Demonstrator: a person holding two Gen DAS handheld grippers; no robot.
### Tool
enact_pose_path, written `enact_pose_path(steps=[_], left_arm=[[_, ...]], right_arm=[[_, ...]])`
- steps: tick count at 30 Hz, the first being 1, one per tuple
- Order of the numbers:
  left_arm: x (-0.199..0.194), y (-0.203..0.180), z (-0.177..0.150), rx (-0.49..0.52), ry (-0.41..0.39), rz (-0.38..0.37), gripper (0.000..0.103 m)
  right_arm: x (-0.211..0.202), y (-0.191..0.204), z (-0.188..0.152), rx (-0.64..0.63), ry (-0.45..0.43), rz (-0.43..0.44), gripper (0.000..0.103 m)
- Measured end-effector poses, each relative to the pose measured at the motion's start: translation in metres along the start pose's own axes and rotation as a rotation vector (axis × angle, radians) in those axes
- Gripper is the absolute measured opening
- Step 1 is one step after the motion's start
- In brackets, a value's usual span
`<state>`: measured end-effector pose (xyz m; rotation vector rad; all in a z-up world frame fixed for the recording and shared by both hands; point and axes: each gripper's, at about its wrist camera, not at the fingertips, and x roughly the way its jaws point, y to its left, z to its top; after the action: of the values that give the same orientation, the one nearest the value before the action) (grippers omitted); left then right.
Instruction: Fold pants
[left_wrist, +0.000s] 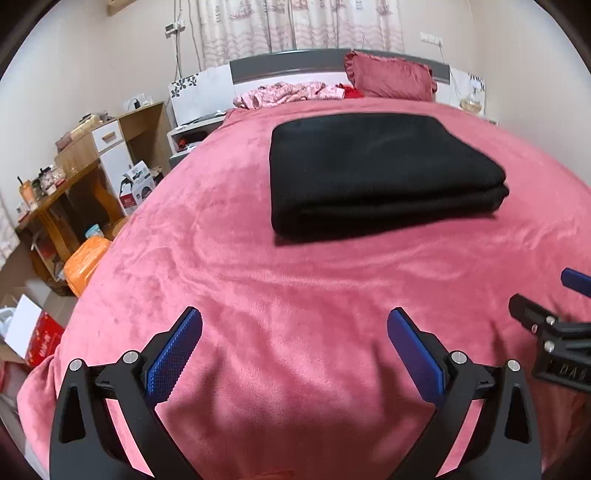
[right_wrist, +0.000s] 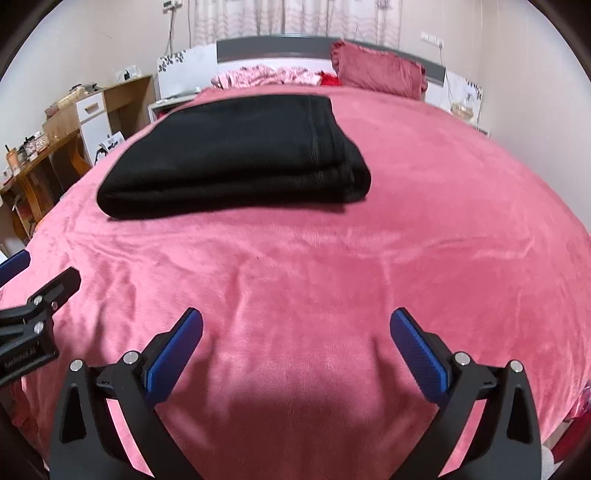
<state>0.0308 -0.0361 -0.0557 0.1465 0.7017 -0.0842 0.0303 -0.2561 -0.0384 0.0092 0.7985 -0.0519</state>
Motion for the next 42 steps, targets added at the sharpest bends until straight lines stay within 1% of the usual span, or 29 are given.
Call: enact_pose_path(steps=[4, 8, 11, 14, 17, 21, 26, 28, 32, 35, 38, 42], left_arm=[[-0.012, 0.006, 0.005, -0.024, -0.027, 0.006, 0.099], [-0.022, 0.009, 0.006, -0.013, -0.056, 0.011, 0.099], [-0.029, 0.01, 0.006, -0.014, -0.069, 0.006, 0.099], [-0.033, 0.012, 0.008, -0.025, -0.072, 0.003, 0.099], [-0.037, 0.014, 0.009, -0.038, -0.077, 0.007, 0.099], [-0.042, 0.014, 0.007, -0.04, -0.087, 0.007, 0.099], [-0.042, 0.011, 0.007, -0.03, -0.077, -0.005, 0.099], [-0.04, 0.012, 0.006, -0.044, -0.062, -0.016, 0.099], [-0.038, 0.015, 0.006, -0.071, -0.044, -0.011, 0.099], [-0.037, 0.019, 0.005, -0.1, -0.037, -0.004, 0.099], [-0.037, 0.021, 0.004, -0.119, -0.032, -0.011, 0.099], [-0.038, 0.02, 0.003, -0.111, -0.034, -0.015, 0.099]], right_arm=[[-0.013, -0.003, -0.001, 0.024, -0.036, -0.004, 0.101], [-0.027, -0.007, -0.003, 0.093, -0.055, 0.024, 0.101], [-0.036, -0.008, -0.003, 0.118, -0.073, 0.025, 0.101], [-0.043, -0.01, -0.003, 0.128, -0.101, 0.022, 0.101], [-0.048, -0.007, -0.003, 0.111, -0.122, 0.017, 0.101], [-0.047, 0.0, -0.005, 0.077, -0.117, 0.014, 0.101], [-0.046, -0.001, -0.005, 0.083, -0.113, 0.012, 0.101], [-0.045, -0.003, -0.006, 0.093, -0.107, 0.013, 0.101], [-0.042, -0.004, -0.007, 0.103, -0.092, 0.015, 0.101], [-0.04, -0.003, -0.008, 0.099, -0.086, 0.017, 0.101], [-0.041, -0.001, -0.008, 0.087, -0.088, 0.018, 0.101], [-0.041, 0.001, -0.009, 0.077, -0.09, 0.019, 0.101]])
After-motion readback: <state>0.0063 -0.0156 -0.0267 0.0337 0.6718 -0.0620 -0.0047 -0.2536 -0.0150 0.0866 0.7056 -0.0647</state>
